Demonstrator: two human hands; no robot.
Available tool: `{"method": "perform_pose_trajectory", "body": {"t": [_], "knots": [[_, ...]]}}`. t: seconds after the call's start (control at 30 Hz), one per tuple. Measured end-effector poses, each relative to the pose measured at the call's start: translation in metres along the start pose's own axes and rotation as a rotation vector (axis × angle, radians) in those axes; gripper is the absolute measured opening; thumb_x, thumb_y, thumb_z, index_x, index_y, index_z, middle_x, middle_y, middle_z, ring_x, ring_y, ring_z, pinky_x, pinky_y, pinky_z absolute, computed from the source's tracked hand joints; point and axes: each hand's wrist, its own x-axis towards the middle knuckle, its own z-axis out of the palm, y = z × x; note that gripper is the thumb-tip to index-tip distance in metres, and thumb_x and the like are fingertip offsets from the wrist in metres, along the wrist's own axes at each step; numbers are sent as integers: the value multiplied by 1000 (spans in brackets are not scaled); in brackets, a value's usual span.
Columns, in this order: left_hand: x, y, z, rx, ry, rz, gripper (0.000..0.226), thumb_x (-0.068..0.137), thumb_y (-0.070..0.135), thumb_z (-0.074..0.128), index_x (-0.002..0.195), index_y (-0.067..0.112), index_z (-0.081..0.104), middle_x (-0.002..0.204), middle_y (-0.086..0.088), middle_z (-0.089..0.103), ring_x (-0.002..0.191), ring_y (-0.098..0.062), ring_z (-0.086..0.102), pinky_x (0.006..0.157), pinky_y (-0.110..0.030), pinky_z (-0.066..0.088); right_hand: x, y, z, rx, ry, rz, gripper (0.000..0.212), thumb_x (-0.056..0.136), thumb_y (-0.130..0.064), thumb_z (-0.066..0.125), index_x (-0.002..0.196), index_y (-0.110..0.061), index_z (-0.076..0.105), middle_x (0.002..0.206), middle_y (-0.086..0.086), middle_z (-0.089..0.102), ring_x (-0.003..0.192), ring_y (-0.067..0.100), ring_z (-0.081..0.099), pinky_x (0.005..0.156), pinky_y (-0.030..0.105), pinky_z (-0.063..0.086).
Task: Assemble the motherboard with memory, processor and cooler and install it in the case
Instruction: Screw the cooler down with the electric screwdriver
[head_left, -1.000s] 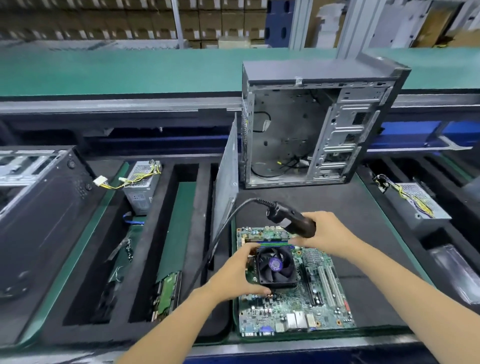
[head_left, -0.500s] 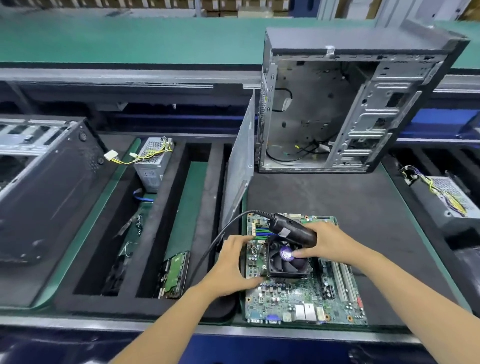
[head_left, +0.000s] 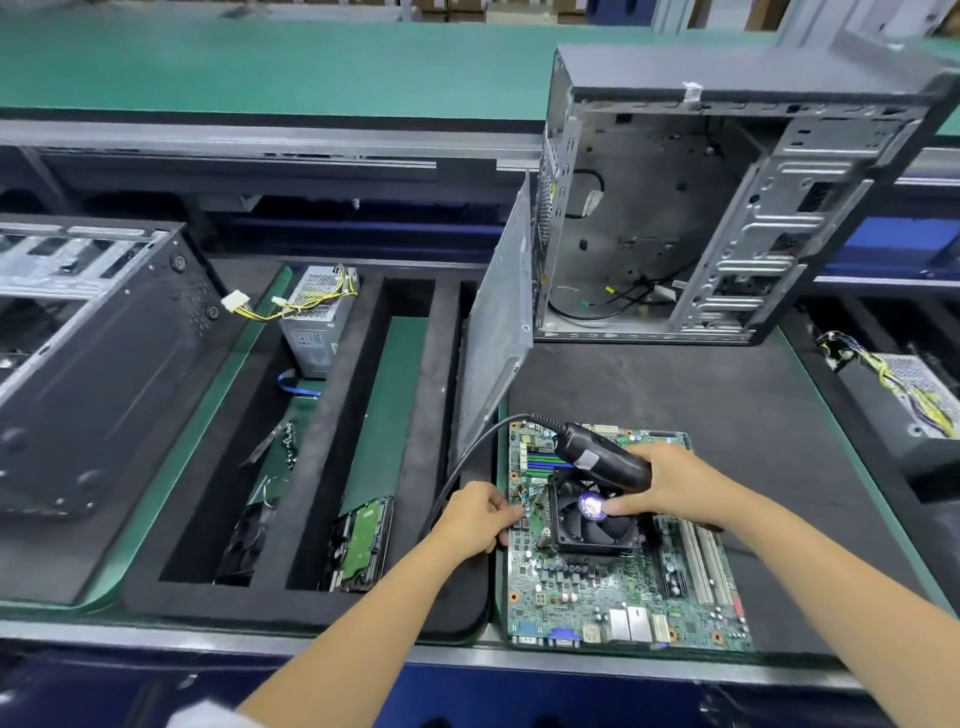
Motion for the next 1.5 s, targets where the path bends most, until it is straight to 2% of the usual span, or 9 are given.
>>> {"method": "perform_pose_trajectory", "body": {"t": [0.73, 0.87, 0.97, 1.1, 1.17, 1.27, 1.33, 1.43, 1.5], "knots": [[-23, -13, -22, 0, 21, -148, 18, 99, 25, 47, 88, 12, 44, 69, -6, 57, 42, -12, 42, 40, -21, 35, 5, -30, 25, -25, -37, -95, 43, 61, -58, 80, 88, -32, 58, 75, -14, 60, 67, 7, 56, 59, 25, 36], [-25, -11, -26, 102, 22, -143, 18, 98, 26, 49, 92, 10, 47, 77, -7, 60, 50, -15, 48, 48, -25, 42, 6, -33, 28, -42, -32, -84, 39, 60, -61, 79, 80, -39, 54, 72, -15, 62, 64, 3, 57, 57, 23, 37], [-25, 0, -34, 398, 177, -17, 13, 98, 23, 48, 97, 10, 50, 88, -7, 63, 73, -21, 61, 69, -36, 54, 6, -33, 28, 0, -46, -71, 41, 59, -59, 80, 86, -36, 60, 77, -11, 65, 66, 6, 59, 57, 23, 36], [-32, 17, -39, 312, 322, 264, 11, 96, 23, 40, 88, 30, 43, 70, 7, 55, 53, -5, 46, 50, -27, 39, 3, -34, 27, 3, -32, -78, 42, 59, -59, 80, 83, -31, 59, 74, -10, 62, 63, 7, 55, 56, 24, 33], [-38, 18, -36, 282, 332, 423, 4, 93, 38, 43, 97, 36, 43, 86, 13, 54, 70, 1, 50, 62, -21, 41, -2, -35, 25, 5, -26, -83, 40, 59, -58, 81, 81, -32, 58, 74, -10, 62, 63, 5, 55, 56, 23, 33], [-39, 21, -26, 398, 177, 596, 72, 76, 73, 53, 132, 31, 35, 128, 17, 36, 120, 1, 35, 101, -21, 33, -9, -39, 20, 29, 15, -94, 36, 60, -52, 83, 82, -37, 59, 75, -12, 64, 65, 3, 57, 57, 20, 36], [-36, 27, -20, 463, 109, 664, 101, 59, 82, 64, 139, 32, 29, 135, 15, 33, 128, -5, 31, 108, -25, 28, -16, -44, 16, 58, 57, -115, 37, 62, -48, 84, 91, -39, 62, 81, -13, 68, 74, 5, 62, 63, 21, 42], [-29, 32, -14, 578, 105, 683, 111, 51, 84, 65, 141, 29, 29, 135, 13, 35, 128, -8, 30, 111, -27, 22, -27, -52, 8, 124, 138, -158, 37, 63, -42, 85, 89, -50, 59, 74, -27, 65, 67, -10, 58, 57, 8, 39], [-24, 33, -13, 603, 99, 677, 107, 54, 83, 63, 142, 29, 31, 137, 12, 36, 130, -9, 28, 112, -29, 18, -33, -55, 2, 162, 197, -156, 32, 62, -43, 86, 84, -44, 63, 65, -25, 62, 59, -8, 53, 53, 9, 36]]}}
